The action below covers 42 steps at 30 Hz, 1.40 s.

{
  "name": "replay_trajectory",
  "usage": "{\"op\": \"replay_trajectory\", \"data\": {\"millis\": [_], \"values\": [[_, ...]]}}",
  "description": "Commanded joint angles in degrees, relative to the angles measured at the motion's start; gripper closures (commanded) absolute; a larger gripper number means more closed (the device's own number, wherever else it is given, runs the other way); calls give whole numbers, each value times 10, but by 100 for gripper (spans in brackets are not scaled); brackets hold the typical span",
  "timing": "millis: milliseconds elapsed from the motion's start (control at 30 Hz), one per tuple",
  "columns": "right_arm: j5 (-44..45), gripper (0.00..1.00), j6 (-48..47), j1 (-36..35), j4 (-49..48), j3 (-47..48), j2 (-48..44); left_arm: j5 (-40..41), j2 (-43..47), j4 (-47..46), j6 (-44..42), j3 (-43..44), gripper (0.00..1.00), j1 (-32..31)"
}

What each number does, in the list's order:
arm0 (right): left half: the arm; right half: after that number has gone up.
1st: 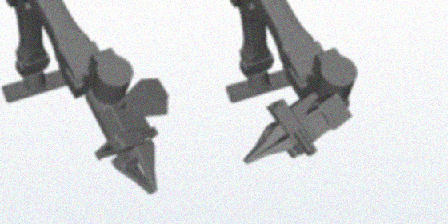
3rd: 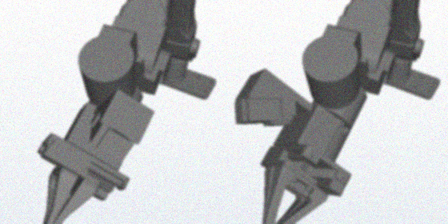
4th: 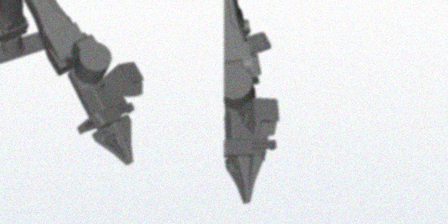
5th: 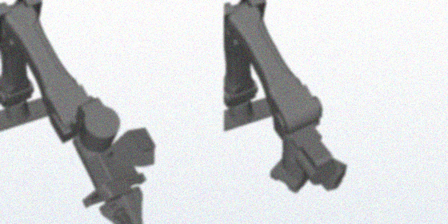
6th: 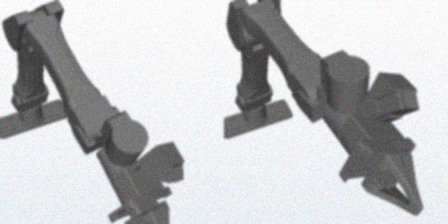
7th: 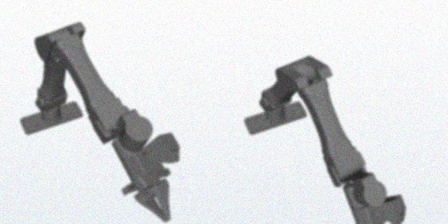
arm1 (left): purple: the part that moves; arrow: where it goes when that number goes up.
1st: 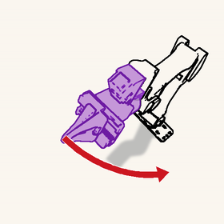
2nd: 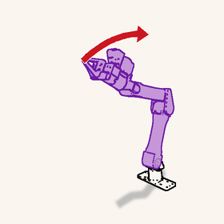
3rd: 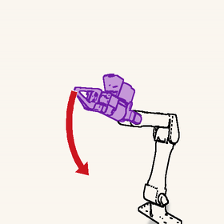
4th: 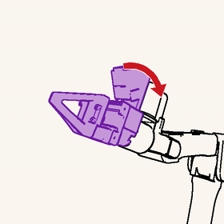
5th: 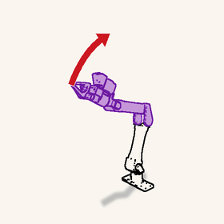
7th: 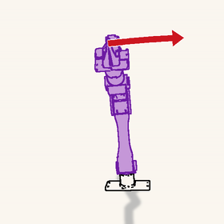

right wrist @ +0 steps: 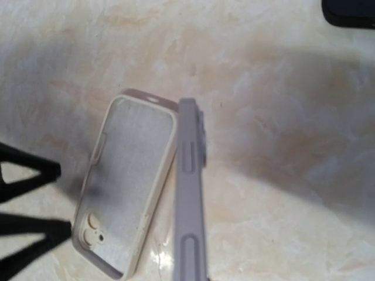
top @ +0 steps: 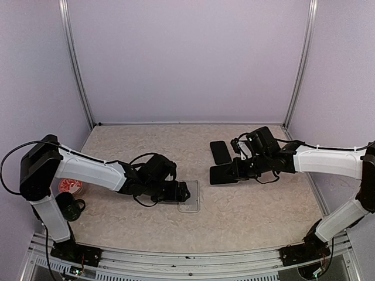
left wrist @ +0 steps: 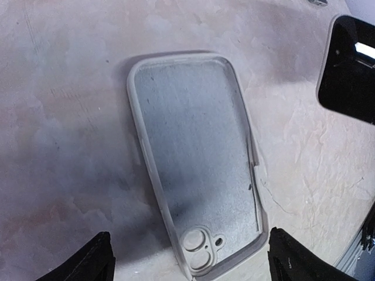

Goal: Put the phone into the phone case
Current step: Rotate the phone case at the center of the board.

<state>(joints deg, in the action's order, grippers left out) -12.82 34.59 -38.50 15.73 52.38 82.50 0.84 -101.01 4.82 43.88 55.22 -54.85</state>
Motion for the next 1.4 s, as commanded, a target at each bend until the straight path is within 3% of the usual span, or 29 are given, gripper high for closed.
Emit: {"op": "replay_trajectory", "data": {"millis": [0, 167, 300, 500, 800, 1033, 1167, 1367], "values": [[7, 100, -28, 6, -27, 42, 16, 15, 10, -1, 23, -20, 11, -29], [-3, 100, -41, 13, -25, 82, 69, 36, 47, -16, 48, -57, 11, -63], [-17, 100, -37, 13, -39, 90, 80, 76, 69, 26, 52, -65, 14, -79], [-25, 100, -36, 12, -41, 98, 79, 134, 44, 69, 31, -42, 20, -80], [-16, 100, -35, 12, -34, 86, 57, 157, -18, 89, 3, 14, 31, -81], [-13, 100, -36, 13, -34, 85, 47, 164, -43, 111, -10, 31, 53, -81], [-16, 100, -37, 13, -34, 90, 49, 168, -54, 125, -22, 47, 59, -81], [-17, 100, -39, 13, -32, 88, 46, 192, -75, 161, -62, 88, 77, -81]]}}
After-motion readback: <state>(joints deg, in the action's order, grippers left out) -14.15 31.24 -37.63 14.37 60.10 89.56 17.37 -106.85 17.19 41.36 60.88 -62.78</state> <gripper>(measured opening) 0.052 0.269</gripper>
